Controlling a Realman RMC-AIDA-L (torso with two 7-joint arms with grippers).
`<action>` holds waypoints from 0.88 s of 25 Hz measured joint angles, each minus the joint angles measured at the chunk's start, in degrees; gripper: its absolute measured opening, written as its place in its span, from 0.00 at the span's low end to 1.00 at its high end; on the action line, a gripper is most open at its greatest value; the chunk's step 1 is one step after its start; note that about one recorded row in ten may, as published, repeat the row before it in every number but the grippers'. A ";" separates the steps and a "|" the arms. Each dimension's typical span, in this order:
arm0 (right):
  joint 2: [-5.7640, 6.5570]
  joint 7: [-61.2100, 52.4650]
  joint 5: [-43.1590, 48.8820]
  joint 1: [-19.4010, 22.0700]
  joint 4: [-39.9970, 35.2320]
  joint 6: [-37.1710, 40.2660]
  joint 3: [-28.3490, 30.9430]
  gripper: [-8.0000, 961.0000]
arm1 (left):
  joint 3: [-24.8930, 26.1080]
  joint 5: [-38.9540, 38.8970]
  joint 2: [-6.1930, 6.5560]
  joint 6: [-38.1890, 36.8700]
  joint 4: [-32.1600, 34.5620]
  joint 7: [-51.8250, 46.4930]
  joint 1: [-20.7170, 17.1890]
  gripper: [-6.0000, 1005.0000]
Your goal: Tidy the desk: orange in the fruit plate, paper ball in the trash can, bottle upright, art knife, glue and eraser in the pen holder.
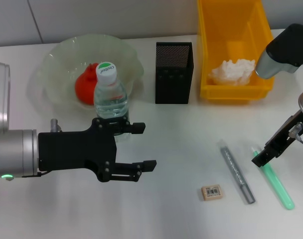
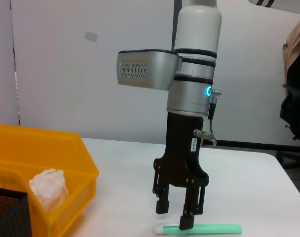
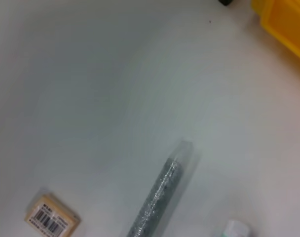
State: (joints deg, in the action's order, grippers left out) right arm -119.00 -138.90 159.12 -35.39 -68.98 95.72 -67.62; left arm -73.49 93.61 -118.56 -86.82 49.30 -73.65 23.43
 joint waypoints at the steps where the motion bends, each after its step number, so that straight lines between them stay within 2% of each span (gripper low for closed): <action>1: 0.00 -0.06 0.07 -0.06 0.18 -0.15 0.00 0.78 | -0.04 0.00 0.00 0.08 0.00 0.00 0.02 0.82; 6: 0.00 -0.21 0.23 -0.16 0.91 -0.79 0.11 0.69 | -0.15 0.00 0.00 0.31 0.00 0.02 0.06 0.82; 9: 0.00 -0.23 0.23 -0.23 1.48 -1.39 0.25 0.59 | -0.16 0.00 0.00 0.33 -0.04 0.05 0.10 0.82; 22: 0.00 -0.28 0.23 -1.56 4.30 -2.69 0.04 0.60 | -0.07 0.00 0.00 0.52 -0.47 0.09 0.40 0.82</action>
State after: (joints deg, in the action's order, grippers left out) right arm -119.00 -139.18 159.35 -36.94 -64.68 93.03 -67.58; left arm -73.57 93.60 -118.56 -86.30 48.83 -73.56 23.83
